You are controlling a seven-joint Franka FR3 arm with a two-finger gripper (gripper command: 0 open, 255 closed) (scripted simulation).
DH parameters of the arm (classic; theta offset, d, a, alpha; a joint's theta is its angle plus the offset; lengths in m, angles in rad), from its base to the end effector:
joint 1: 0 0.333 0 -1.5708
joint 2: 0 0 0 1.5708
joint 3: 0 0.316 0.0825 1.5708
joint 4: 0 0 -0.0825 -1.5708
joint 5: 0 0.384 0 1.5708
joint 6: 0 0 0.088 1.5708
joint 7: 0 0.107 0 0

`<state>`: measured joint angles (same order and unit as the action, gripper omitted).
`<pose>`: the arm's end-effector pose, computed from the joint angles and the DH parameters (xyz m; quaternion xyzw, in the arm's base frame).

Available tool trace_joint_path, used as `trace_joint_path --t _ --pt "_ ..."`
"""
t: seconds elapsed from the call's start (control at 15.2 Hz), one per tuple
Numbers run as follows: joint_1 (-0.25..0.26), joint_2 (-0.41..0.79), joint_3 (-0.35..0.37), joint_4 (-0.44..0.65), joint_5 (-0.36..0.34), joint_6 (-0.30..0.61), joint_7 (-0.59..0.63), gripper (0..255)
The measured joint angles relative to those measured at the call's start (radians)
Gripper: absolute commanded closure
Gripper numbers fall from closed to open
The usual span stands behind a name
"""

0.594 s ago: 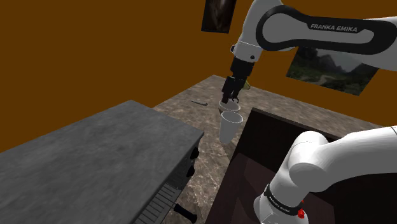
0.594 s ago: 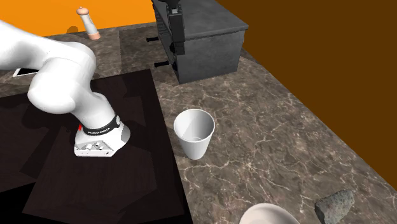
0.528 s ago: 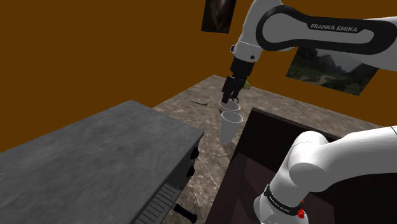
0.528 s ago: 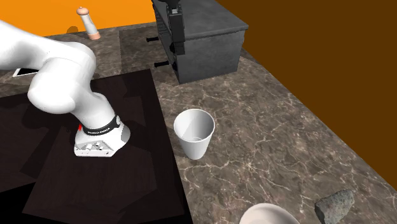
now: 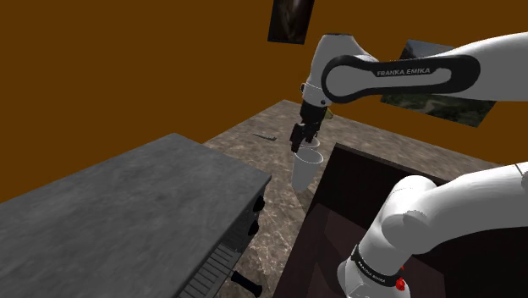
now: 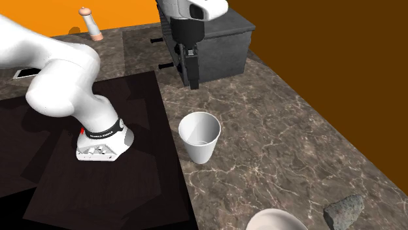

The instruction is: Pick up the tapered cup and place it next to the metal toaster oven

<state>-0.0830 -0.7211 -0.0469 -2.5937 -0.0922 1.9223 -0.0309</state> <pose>0.3342 -0.0510 0.4868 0.9989 -0.0292 0.0226 0.0299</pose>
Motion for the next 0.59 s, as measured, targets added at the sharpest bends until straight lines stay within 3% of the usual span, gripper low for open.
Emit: trace_joint_path --t 0.4,0.59 --pt "-0.075 0.095 -0.022 -0.104 -0.11 0.201 0.014 0" --pt "-0.088 0.127 -0.028 -0.127 -0.13 0.257 0.019 0"
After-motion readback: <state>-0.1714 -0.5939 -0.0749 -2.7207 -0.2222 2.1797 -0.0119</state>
